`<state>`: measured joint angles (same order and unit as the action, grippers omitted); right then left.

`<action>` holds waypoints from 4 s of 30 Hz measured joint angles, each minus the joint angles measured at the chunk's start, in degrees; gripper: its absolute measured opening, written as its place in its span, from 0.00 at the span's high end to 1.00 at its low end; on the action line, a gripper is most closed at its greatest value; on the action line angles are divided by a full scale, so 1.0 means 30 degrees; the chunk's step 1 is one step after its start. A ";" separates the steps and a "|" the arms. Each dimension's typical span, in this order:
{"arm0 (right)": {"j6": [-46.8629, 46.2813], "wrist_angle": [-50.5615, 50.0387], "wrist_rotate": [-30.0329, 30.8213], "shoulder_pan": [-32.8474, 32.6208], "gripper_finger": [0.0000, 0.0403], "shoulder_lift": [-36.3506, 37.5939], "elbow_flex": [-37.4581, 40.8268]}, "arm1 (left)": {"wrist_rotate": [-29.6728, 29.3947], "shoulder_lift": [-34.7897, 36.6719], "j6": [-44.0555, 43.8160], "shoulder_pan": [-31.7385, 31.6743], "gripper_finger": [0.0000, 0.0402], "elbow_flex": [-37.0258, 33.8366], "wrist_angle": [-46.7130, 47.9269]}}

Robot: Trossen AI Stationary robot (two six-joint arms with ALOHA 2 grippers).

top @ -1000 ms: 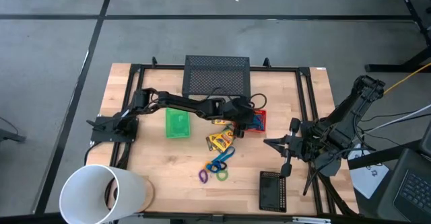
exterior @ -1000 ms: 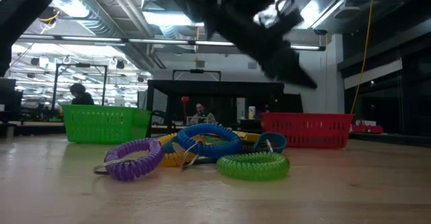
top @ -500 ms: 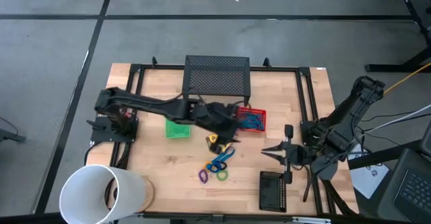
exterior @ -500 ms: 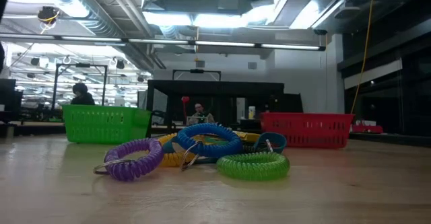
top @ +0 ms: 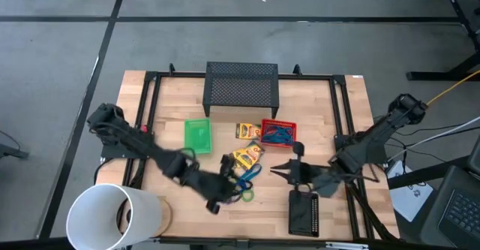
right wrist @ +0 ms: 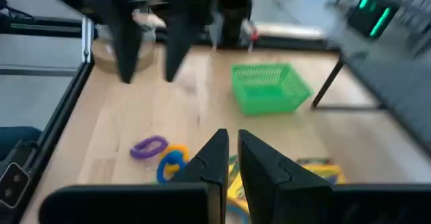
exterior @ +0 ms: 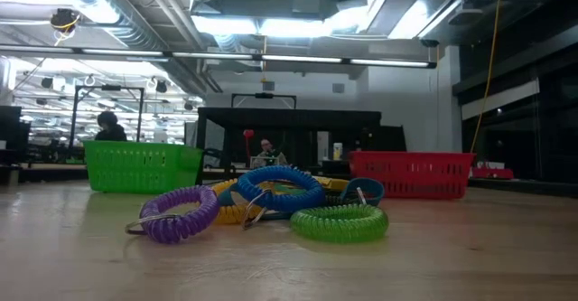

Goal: Pick & Place Office Desk Supplies
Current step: Put the blue rubber band into the red bin

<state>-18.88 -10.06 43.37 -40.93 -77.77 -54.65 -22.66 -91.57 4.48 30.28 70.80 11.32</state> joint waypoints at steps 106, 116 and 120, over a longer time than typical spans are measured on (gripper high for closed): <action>-0.7555 -0.1428 -1.0604 0.7273 0.76 -0.8871 0.0007 | 0.4454 1.1883 -0.1934 -0.2254 0.51 -2.2905 -2.0407; -0.5753 -0.1224 -1.0491 0.7484 0.88 -0.9166 -0.0022 | 0.4403 1.1883 -0.2080 -0.2252 0.51 -2.2905 -2.0399; -0.5338 -0.1215 -1.0323 0.7526 0.98 -0.9022 0.0011 | 0.4403 1.1883 -0.2226 -0.2257 0.51 -2.2905 -2.0402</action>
<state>-34.89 -13.71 12.40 -18.35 -104.84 -54.62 -9.45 -55.92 -2.20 23.51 2.09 -49.89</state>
